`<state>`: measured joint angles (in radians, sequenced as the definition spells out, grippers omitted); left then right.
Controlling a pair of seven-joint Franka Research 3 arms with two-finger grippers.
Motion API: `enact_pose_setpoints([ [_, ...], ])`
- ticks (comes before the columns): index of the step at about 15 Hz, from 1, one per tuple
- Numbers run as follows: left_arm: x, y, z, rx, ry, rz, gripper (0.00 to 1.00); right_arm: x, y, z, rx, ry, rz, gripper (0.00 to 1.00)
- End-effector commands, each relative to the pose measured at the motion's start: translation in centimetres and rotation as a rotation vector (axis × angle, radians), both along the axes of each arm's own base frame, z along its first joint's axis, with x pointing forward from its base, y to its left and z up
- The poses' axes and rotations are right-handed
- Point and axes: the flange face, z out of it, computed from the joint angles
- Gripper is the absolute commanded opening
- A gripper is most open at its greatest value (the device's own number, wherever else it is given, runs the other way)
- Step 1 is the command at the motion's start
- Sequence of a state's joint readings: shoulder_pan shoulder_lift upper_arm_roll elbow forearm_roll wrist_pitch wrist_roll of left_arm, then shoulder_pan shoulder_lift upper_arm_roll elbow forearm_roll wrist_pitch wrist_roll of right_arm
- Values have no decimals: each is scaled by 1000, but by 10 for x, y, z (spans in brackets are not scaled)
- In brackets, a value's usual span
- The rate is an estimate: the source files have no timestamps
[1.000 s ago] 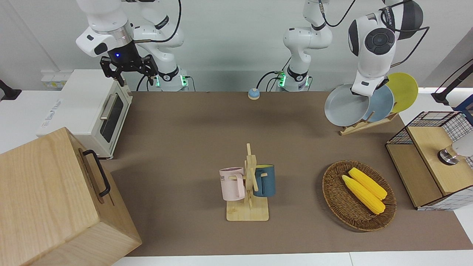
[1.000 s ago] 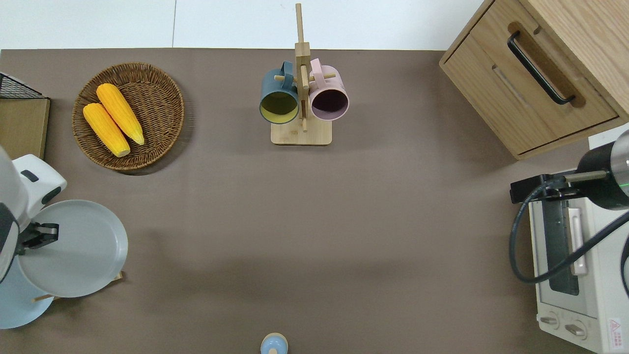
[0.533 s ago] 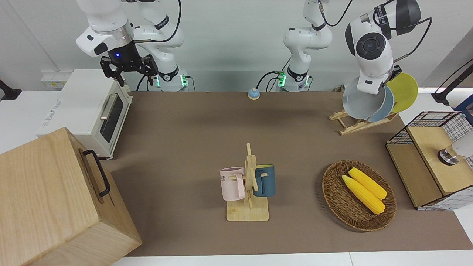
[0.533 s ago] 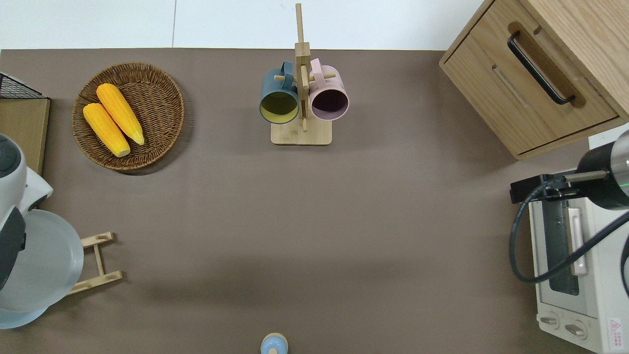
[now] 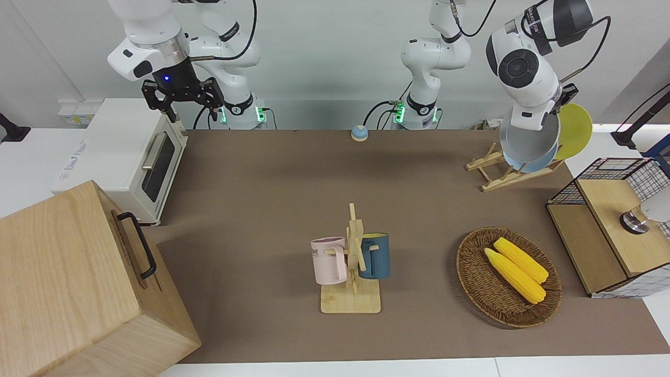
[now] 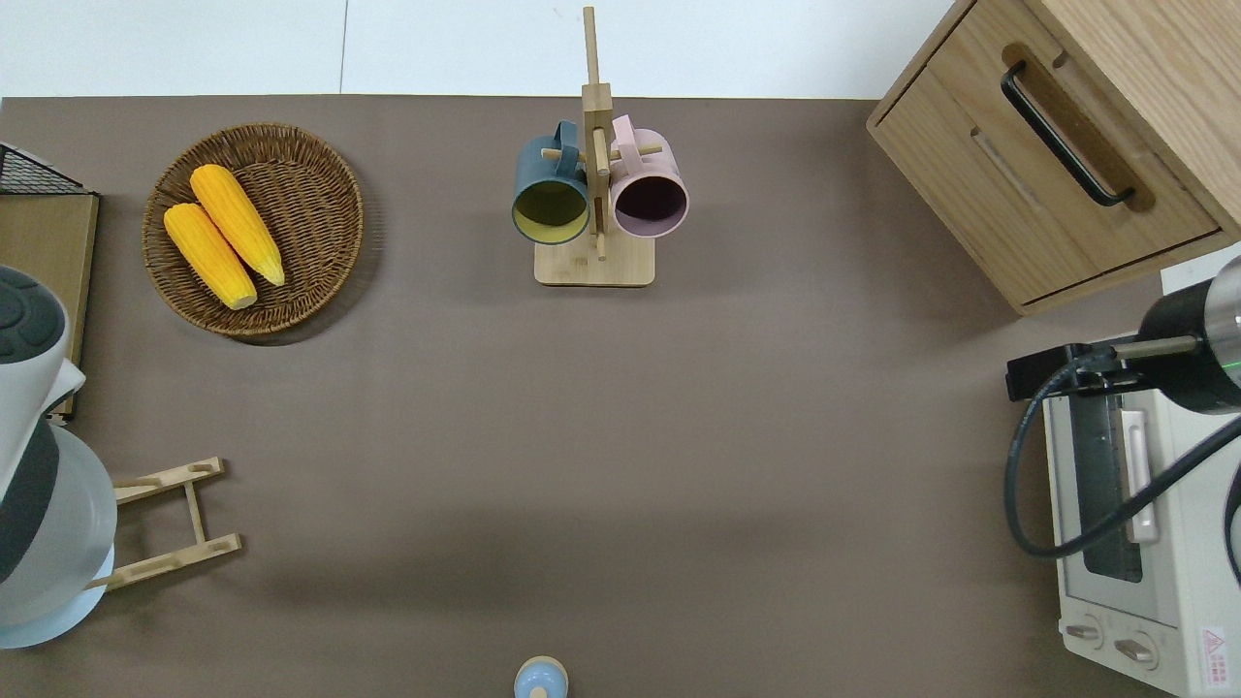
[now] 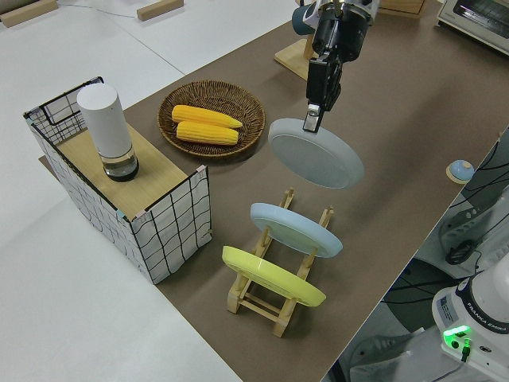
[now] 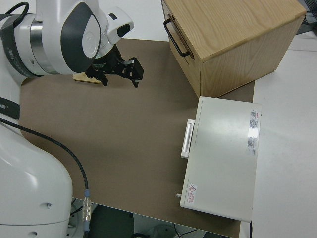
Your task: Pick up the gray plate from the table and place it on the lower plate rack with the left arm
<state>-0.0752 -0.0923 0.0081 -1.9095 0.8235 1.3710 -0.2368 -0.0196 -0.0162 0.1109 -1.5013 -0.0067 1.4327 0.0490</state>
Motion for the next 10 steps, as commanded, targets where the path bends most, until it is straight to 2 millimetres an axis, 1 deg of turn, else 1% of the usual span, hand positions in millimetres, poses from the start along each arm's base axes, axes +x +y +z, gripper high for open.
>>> enact_pose_setpoints([
  [1, -9, -15, -25, 87, -38, 44, 0, -2, -1, 3, 17, 7, -14, 990],
  [2, -10, -19, -31, 94, -43, 47, 0, -2, -1, 3, 17, 7, -14, 990],
  [4, -10, -25, -33, 93, -50, 46, 0, -2, -1, 3, 17, 7, -14, 987],
  [7, -11, -25, -43, 106, -55, 63, 0, -2, -1, 3, 17, 7, -14, 987],
  [10, -14, -24, -60, 130, -70, 84, 0, -2, -1, 3, 17, 7, -14, 987],
])
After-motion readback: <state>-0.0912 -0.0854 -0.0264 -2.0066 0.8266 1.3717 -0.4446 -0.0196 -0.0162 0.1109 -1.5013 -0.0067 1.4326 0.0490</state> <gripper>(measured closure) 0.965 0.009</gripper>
